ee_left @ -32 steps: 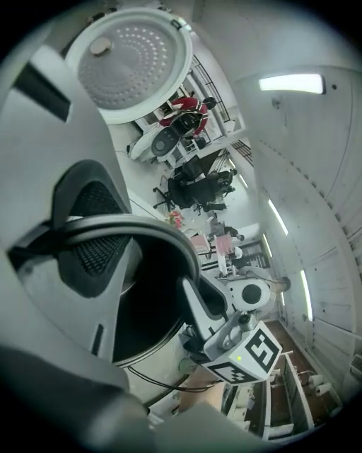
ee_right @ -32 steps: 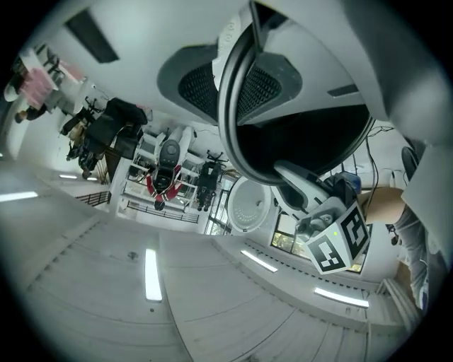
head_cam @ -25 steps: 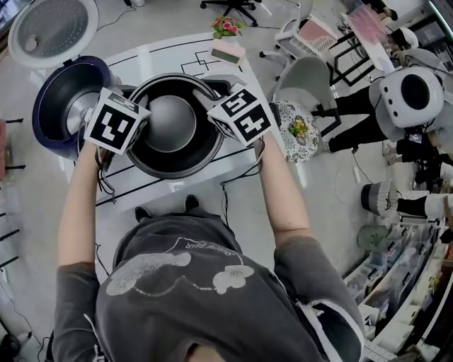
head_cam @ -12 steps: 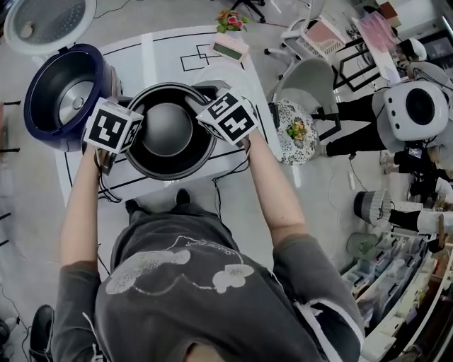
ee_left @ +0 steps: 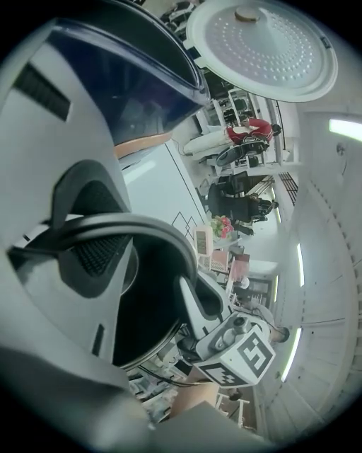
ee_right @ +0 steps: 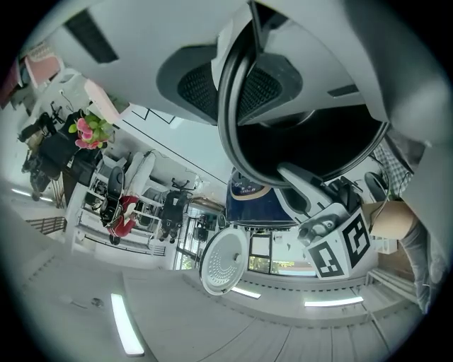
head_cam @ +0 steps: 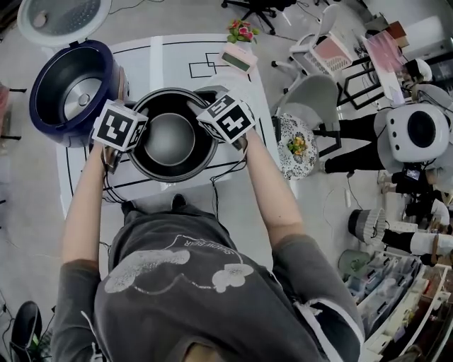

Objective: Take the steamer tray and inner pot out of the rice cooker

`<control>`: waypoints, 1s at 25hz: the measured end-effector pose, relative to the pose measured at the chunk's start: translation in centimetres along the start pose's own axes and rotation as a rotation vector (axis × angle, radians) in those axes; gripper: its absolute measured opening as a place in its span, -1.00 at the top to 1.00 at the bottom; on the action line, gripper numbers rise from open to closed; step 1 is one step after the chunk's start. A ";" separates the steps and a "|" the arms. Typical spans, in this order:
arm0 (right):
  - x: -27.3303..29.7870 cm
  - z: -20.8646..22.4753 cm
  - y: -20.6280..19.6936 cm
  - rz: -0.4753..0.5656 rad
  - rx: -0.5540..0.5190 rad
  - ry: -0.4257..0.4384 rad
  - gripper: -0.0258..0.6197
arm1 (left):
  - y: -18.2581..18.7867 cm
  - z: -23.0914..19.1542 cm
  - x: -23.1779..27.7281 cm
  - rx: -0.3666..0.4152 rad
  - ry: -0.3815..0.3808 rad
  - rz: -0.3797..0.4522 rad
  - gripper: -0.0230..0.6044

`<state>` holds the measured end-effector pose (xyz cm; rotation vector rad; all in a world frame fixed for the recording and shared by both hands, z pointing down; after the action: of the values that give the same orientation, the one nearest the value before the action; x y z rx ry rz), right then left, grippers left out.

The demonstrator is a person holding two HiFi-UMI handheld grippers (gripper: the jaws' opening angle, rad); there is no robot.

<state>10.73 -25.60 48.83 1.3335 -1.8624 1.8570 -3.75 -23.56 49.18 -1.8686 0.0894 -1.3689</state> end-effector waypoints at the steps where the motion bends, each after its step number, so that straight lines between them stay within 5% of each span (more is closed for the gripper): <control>1: 0.2 0.1 0.0 -0.007 -0.003 0.004 0.62 | 0.0 -0.1 0.1 0.002 0.003 0.003 0.78; 13: 1.8 0.4 0.0 -0.090 -0.075 0.038 0.57 | -0.7 -1.0 1.4 -0.005 0.024 -0.073 0.70; 21: 1.4 0.0 -0.5 -0.017 -0.098 0.024 0.29 | -0.5 -0.3 0.7 -0.007 0.048 -0.019 -0.01; 25: 0.9 -0.1 -0.4 0.043 -0.109 -0.009 0.09 | -0.9 0.3 -0.1 0.040 0.090 0.015 -0.21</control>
<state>10.45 -25.79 49.73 1.2783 -1.9808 1.7440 -3.85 -22.73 49.62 -1.7704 0.1205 -1.4345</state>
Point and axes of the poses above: the fingertips, and each gripper's own axes: x forward along the fingers, z to its right, y out of its top, the point moved 4 cm from there along -x, backward along the fingers, and after that the axes turned 7 degrees about -x, right-handed, at the moved point
